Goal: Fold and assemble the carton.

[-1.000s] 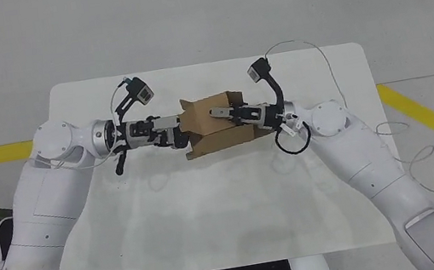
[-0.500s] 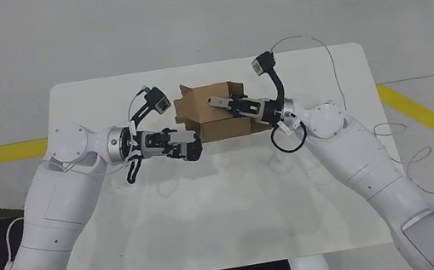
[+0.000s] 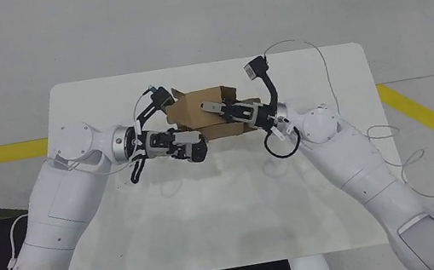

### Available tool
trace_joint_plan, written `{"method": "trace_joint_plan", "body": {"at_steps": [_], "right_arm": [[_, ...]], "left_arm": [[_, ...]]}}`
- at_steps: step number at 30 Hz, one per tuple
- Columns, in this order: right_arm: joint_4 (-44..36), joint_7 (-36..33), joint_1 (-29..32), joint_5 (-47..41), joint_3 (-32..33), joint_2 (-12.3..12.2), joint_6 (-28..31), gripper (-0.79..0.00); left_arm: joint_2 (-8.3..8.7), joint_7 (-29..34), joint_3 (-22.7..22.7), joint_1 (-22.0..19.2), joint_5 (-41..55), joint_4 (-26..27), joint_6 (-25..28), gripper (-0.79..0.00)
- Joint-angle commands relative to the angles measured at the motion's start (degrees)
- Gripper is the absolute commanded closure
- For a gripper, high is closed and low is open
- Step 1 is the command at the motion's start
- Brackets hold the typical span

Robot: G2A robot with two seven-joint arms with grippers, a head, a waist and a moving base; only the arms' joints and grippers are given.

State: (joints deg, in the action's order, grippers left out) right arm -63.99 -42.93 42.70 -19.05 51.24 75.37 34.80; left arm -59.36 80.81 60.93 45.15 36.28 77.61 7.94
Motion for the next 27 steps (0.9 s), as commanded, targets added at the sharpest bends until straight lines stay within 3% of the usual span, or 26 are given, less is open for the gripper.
{"method": "trace_joint_plan", "body": {"at_steps": [1,27], "right_arm": [[0.03,-0.07,0.06,0.03,-0.24,0.17,-0.03,0.000],[1.60,-1.09,0.85,0.92,1.29,0.73,-0.71,0.000]], "left_arm": [[-0.08,-0.22,-0.08,-0.25,-0.05,-0.37,0.21,-0.785],[0.48,-0.66,3.15,0.40,-0.28,-1.13,0.68,-0.785]]}}
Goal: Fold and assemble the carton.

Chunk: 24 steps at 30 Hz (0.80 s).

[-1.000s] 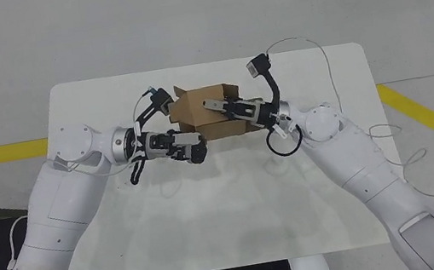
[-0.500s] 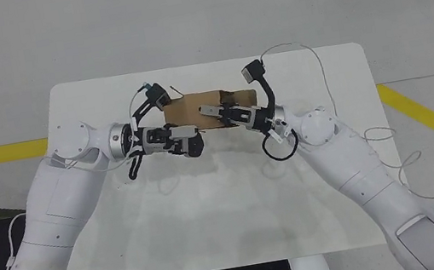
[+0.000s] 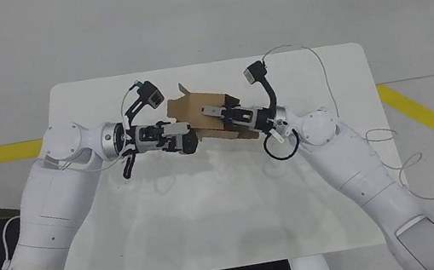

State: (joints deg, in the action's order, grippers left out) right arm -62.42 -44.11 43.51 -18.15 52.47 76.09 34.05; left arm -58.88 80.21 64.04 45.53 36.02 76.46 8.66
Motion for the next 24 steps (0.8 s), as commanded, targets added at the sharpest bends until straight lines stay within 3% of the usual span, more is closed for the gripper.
{"method": "trace_joint_plan", "body": {"at_steps": [1,6,17,24], "right_arm": [[0.07,0.19,0.15,0.07,0.17,0.03,0.03,0.000],[0.86,0.22,0.33,-0.86,1.86,-0.21,0.71,0.000],[-0.52,-13.35,1.67,-4.04,7.12,-2.52,-4.28,0.000],[-3.57,-19.98,3.96,-5.58,10.59,-4.07,-6.62,0.000]], "left_arm": [[0.01,-0.10,0.05,0.07,-0.04,0.06,-0.11,-0.785],[0.00,0.50,0.17,0.28,0.80,0.32,-0.27,-0.785],[0.68,-0.46,3.03,0.21,-0.54,-2.62,-0.26,-0.785],[0.81,-2.79,2.62,-0.29,-5.30,-5.18,0.58,-0.785]]}}
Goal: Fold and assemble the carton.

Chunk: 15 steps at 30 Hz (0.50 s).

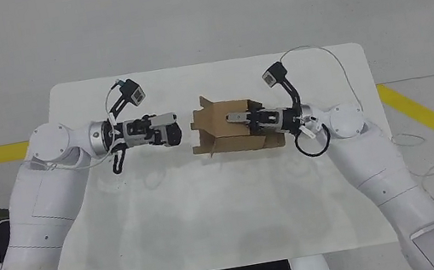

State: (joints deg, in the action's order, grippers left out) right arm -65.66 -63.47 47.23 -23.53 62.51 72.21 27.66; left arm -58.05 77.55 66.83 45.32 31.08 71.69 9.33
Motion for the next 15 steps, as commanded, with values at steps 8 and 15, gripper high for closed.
{"method": "trace_joint_plan", "body": {"at_steps": [8,15], "right_arm": [[-5.64,-4.55,2.90,-2.52,5.95,-1.97,-1.43,0.000],[-8.99,-5.24,4.10,-4.55,7.61,-2.57,-2.16,0.000]], "left_arm": [[-0.24,-1.91,-2.55,-1.10,-5.61,-2.56,-1.26,-0.785],[-0.56,-3.89,-5.23,-2.41,-11.74,-2.71,-1.45,-0.785]]}}
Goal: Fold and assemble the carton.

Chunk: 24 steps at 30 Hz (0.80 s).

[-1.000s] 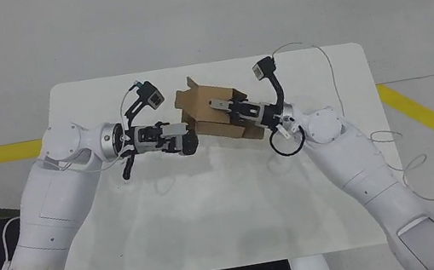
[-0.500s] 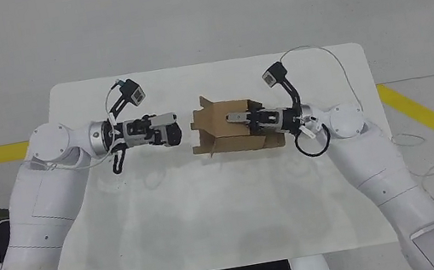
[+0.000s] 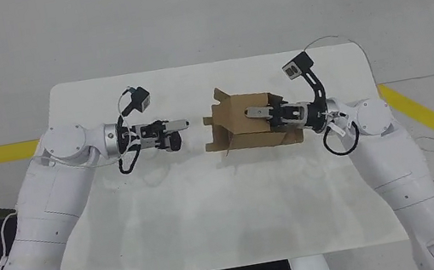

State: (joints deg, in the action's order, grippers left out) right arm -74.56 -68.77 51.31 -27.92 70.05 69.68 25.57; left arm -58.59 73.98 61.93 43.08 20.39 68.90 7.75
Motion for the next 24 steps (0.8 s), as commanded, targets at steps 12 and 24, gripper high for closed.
{"method": "trace_joint_plan", "body": {"at_steps": [12,24], "right_arm": [[-0.21,1.45,-1.20,-2.27,-2.50,0.45,0.53,0.000],[2.07,3.00,-2.65,-2.40,-5.54,1.21,2.74,0.000]], "left_arm": [[-1.34,-4.58,-5.80,-1.80,-7.53,2.00,-0.35,-0.785],[-2.03,-3.19,-7.69,-2.56,-6.97,2.71,-0.06,-0.785]]}}
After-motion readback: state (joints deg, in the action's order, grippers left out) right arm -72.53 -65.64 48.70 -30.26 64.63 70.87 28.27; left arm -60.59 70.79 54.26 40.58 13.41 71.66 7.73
